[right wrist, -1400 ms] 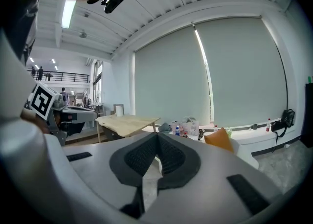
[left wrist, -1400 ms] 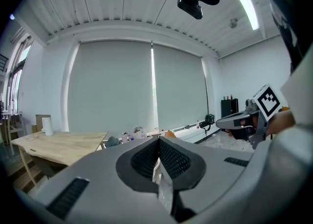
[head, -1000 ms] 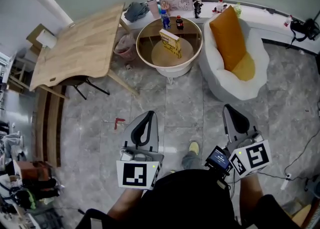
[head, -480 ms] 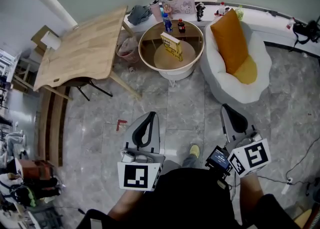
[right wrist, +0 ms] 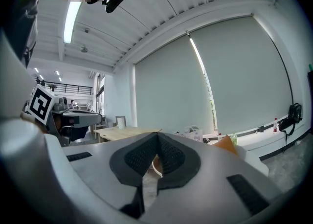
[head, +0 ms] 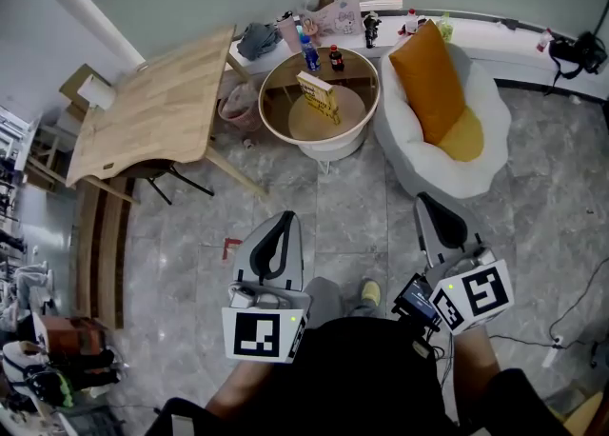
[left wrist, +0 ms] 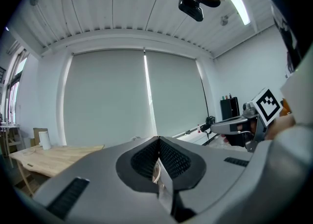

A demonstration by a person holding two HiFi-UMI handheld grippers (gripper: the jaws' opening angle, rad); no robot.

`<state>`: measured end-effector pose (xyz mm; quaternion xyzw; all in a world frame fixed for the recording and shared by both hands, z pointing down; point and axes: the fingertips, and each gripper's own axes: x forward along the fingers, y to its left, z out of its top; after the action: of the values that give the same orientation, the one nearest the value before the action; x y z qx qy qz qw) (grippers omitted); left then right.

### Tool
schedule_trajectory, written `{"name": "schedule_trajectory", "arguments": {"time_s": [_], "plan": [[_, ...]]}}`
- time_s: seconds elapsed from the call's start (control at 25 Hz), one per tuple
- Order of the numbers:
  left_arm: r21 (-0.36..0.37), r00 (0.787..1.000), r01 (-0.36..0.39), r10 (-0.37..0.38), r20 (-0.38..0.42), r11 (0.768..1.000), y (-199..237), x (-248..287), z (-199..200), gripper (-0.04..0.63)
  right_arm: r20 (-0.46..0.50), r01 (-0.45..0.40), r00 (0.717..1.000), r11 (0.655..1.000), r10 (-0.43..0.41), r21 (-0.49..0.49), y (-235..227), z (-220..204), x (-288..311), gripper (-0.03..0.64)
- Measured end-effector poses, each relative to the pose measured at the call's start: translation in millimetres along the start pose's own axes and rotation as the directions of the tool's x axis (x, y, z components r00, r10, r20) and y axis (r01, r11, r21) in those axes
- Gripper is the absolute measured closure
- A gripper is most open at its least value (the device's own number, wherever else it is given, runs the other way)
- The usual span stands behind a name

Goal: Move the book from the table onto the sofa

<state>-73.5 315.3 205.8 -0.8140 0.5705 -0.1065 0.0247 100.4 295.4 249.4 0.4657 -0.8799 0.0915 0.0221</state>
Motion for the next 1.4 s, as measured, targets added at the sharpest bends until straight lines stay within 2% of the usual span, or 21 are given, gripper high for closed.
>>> {"name": "schedule_trajectory", "arguments": {"time_s": [0.28, 0.68, 1.4], "plan": [[0.012, 0.999, 0.003, -0.003, 0.032, 1.000, -1, 4, 8, 0.586, 0.008, 0.013, 1.000, 1.000, -0.013, -0.024, -4, 4, 0, 0.607], [-0.011, 1.000, 0.011, -0.011, 0.028, 1.000, 12, 16, 3, 0.584, 0.002, -0.003, 1.000, 0.999, 0.003, -0.042, 0, 10, 23, 0.607], [-0.048, 0.999, 0.048, -0.048, -0.005, 0.998, 63, 102, -9, 0.584, -0.059, 0.008, 0.998, 0.999, -0.010, -0.037, -31, 13, 111, 0.607]]}}
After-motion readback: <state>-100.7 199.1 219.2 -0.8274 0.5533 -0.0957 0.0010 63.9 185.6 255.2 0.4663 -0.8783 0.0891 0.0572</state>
